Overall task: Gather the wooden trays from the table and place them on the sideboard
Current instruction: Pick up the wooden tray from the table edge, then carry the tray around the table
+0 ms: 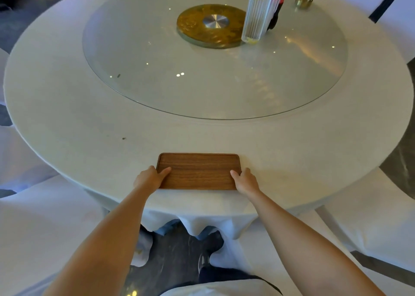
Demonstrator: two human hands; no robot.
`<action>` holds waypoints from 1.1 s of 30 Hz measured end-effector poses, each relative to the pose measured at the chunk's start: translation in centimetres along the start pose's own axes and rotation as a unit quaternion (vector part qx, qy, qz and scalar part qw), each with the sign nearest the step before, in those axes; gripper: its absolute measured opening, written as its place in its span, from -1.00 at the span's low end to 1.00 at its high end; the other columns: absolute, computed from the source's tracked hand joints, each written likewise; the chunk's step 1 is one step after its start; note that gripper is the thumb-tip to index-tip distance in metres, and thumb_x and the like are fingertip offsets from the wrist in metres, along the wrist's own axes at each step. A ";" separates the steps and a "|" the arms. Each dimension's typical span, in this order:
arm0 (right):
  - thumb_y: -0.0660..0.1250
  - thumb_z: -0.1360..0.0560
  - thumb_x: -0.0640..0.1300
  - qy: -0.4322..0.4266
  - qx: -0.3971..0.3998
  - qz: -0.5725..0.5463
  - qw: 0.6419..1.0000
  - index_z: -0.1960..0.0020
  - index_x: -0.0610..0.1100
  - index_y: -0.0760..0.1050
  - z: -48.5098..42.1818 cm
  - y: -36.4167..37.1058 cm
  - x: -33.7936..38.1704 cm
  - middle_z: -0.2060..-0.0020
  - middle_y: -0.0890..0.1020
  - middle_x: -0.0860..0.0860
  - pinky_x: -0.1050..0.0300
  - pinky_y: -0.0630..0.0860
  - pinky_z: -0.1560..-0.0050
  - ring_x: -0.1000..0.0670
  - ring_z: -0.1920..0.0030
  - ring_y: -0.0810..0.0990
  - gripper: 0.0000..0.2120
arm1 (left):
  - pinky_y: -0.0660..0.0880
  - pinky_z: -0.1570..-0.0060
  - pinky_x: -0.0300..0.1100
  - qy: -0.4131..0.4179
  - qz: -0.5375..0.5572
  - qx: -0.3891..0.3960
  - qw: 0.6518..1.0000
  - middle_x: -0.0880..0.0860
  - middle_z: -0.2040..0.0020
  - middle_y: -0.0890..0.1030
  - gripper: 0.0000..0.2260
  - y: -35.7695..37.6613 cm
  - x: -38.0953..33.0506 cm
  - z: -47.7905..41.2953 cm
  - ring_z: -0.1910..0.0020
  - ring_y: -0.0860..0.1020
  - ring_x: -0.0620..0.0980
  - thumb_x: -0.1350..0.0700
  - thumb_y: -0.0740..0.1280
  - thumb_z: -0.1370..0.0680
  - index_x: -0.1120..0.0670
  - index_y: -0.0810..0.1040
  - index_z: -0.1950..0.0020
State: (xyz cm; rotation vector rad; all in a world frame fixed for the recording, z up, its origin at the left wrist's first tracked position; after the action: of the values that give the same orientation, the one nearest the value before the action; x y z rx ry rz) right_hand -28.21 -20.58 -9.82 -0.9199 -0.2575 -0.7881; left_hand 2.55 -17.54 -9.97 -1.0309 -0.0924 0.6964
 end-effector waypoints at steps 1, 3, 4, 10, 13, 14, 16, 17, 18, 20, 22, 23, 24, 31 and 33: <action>0.10 -0.58 0.05 -0.001 0.001 0.004 1.000 -0.29 -0.32 0.26 0.1 0.0 0.0 -0.22 0.49 -0.23 0.10 0.34 0.09 -0.22 -0.17 0.50 -0.53 | 0.42 0.15 -0.09 0.002 0.001 0.001 1.000 0.16 0.09 0.58 -0.49 0.2 0.1 0.0 0.12 0.53 0.12 -0.27 0.08 -0.53 0.19 0.43 -0.02; 0.10 -0.58 0.05 -0.006 -0.002 0.012 1.000 -0.28 -0.32 0.26 0.4 -0.1 0.1 -0.20 0.51 -0.24 0.09 0.35 0.11 -0.20 -0.10 0.52 -0.53 | 0.41 0.18 -0.11 0.002 0.016 0.002 1.000 0.10 0.22 0.52 -0.53 0.6 0.3 0.3 0.19 0.49 0.08 -0.26 0.09 -0.54 0.17 0.41 0.07; 0.10 -0.58 0.06 -0.010 -0.006 0.018 1.000 -0.28 -0.33 0.26 0.5 -0.2 0.2 -0.20 0.51 -0.24 0.08 0.36 0.10 -0.20 -0.09 0.52 -0.52 | 0.39 0.19 -0.11 0.001 0.031 0.000 1.000 0.07 0.27 0.48 -0.54 0.6 0.4 0.5 0.21 0.48 0.08 -0.25 0.09 -0.54 0.16 0.40 0.10; 0.10 -0.58 0.10 -0.058 -0.006 0.046 0.997 -0.30 -0.34 0.23 2.4 0.5 2.3 -0.22 0.50 -0.26 0.01 0.43 0.01 -0.25 -0.19 0.50 -0.47 | 0.35 0.26 -0.15 -0.007 0.119 -0.042 0.992 0.01 0.36 0.41 -0.59 -0.5 3.2 2.5 0.36 0.41 -0.04 -0.23 0.13 -0.54 0.12 0.34 0.23; 0.10 -0.57 0.11 -0.098 0.000 0.058 0.994 -0.31 -0.34 0.22 4.0 1.2 4.9 -0.22 0.50 -0.26 -0.02 0.45 -0.02 -0.25 -0.19 0.50 -0.45 | 0.35 0.27 -0.16 -0.020 0.159 -0.080 0.984 -0.01 0.36 0.42 -0.59 -1.9 6.0 4.1 0.35 0.42 -0.03 -0.23 0.16 -0.53 0.11 0.34 0.24; 0.11 -0.57 0.11 -0.115 0.000 0.057 0.992 -0.30 -0.33 0.24 4.7 1.6 6.0 -0.20 0.50 -0.25 -0.03 0.45 -0.03 -0.25 -0.18 0.50 -0.46 | 0.36 0.26 -0.15 -0.026 0.175 -0.094 0.980 -0.01 0.36 0.42 -0.60 -2.4 7.1 4.8 0.32 0.44 -0.01 -0.23 0.16 -0.53 0.11 0.35 0.22; 0.13 -0.56 0.10 -0.155 0.000 0.052 0.987 -0.22 -0.31 0.28 6.2 2.5 8.5 -0.15 0.53 -0.23 -0.04 0.45 -0.01 -0.24 -0.14 0.52 -0.51 | 0.37 0.27 -0.14 -0.042 0.220 -0.125 0.967 0.00 0.35 0.43 -0.61 -3.8 9.6 6.4 0.28 0.45 0.02 -0.22 0.19 -0.52 0.09 0.33 0.27; 0.14 -0.56 0.10 -0.176 0.001 0.054 0.983 -0.19 -0.30 0.29 7.1 3.1 9.7 -0.13 0.54 -0.22 -0.03 0.45 0.01 -0.23 -0.12 0.53 -0.54 | 0.36 0.29 -0.15 -0.051 0.242 -0.142 0.958 0.00 0.35 0.43 -0.62 -4.5 11.1 7.3 0.27 0.45 0.02 -0.21 0.20 -0.52 0.07 0.30 0.30; 0.14 -0.55 0.10 -0.197 0.004 0.057 0.979 -0.18 -0.29 0.30 8.1 3.8 11.0 -0.12 0.55 -0.20 -0.02 0.44 0.04 -0.22 -0.11 0.53 -0.55 | 0.35 0.32 -0.16 -0.060 0.259 -0.161 0.950 0.00 0.34 0.43 -0.62 -5.3 12.6 8.4 0.28 0.45 0.02 -0.20 0.21 -0.52 0.05 0.28 0.32; 0.14 -0.55 0.11 -0.237 0.014 0.063 0.969 -0.18 -0.28 0.30 10.7 5.6 13.5 -0.12 0.55 -0.19 -0.02 0.45 0.04 -0.21 -0.10 0.54 -0.55 | 0.31 0.38 -0.18 -0.077 0.285 -0.203 0.934 0.00 0.35 0.43 -0.62 -6.7 16.0 11.1 0.34 0.43 -0.02 -0.18 0.21 -0.52 0.05 0.27 0.33; 0.14 -0.55 0.11 -0.276 0.028 0.067 0.959 -0.19 -0.27 0.30 13.6 7.6 15.6 -0.12 0.55 -0.18 -0.06 0.49 -0.01 -0.20 -0.10 0.55 -0.55 | 0.28 0.41 -0.20 -0.089 0.311 -0.244 0.914 -0.01 0.37 0.42 -0.62 -7.9 19.3 14.2 0.39 0.40 -0.05 -0.17 0.23 -0.52 0.05 0.27 0.34; 0.14 -0.55 0.11 -0.295 0.034 0.068 0.953 -0.19 -0.27 0.30 15.2 8.7 16.6 -0.12 0.55 -0.17 -0.07 0.50 -0.02 -0.19 -0.09 0.56 -0.55 | 0.28 0.41 -0.19 -0.097 0.322 -0.262 0.904 -0.01 0.37 0.42 -0.63 -8.3 21.1 15.8 0.38 0.40 -0.04 -0.15 0.23 -0.53 0.05 0.27 0.34; 0.14 -0.55 0.11 -0.312 0.042 0.069 0.947 -0.19 -0.26 0.30 16.8 9.8 17.4 -0.11 0.56 -0.17 -0.06 0.50 -0.01 -0.19 -0.08 0.56 -0.55 | 0.28 0.40 -0.19 -0.106 0.335 -0.278 0.894 0.00 0.37 0.41 -0.63 -8.7 22.8 17.6 0.37 0.40 -0.03 -0.14 0.24 -0.53 0.05 0.27 0.33; 0.16 -0.54 0.10 -0.412 0.120 0.085 0.899 -0.15 -0.25 0.31 29.4 20.0 20.2 -0.04 0.57 -0.14 -0.05 0.50 0.03 -0.15 0.00 0.57 -0.58 | 0.27 0.39 -0.20 -0.198 0.336 -0.360 0.848 -0.02 0.36 0.42 -0.64 -8.6 35.8 31.7 0.31 0.43 -0.01 -0.16 0.23 -0.53 0.04 0.28 0.33; 0.18 -0.54 0.10 -0.433 0.141 0.092 0.885 -0.15 -0.25 0.32 33.1 23.4 20.3 -0.05 0.57 -0.14 0.00 0.46 0.06 -0.16 -0.03 0.56 -0.58 | 0.30 0.34 -0.15 -0.245 0.310 -0.378 0.837 -0.02 0.32 0.44 -0.63 -8.0 39.9 36.0 0.27 0.44 0.01 -0.20 0.22 -0.52 0.07 0.33 0.28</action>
State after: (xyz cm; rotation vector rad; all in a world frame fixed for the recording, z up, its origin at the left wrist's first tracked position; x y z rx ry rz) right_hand 6.54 3.81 6.10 -0.9520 -1.0262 -0.1049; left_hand 23.82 29.86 5.87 -1.6409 -0.5321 1.5968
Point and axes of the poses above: each hand's wrist, its own z-axis away from the middle knuckle, its own y-axis out of the palm, x = y × z, the point moved 8 cm from there along -z, towards the middle knuckle
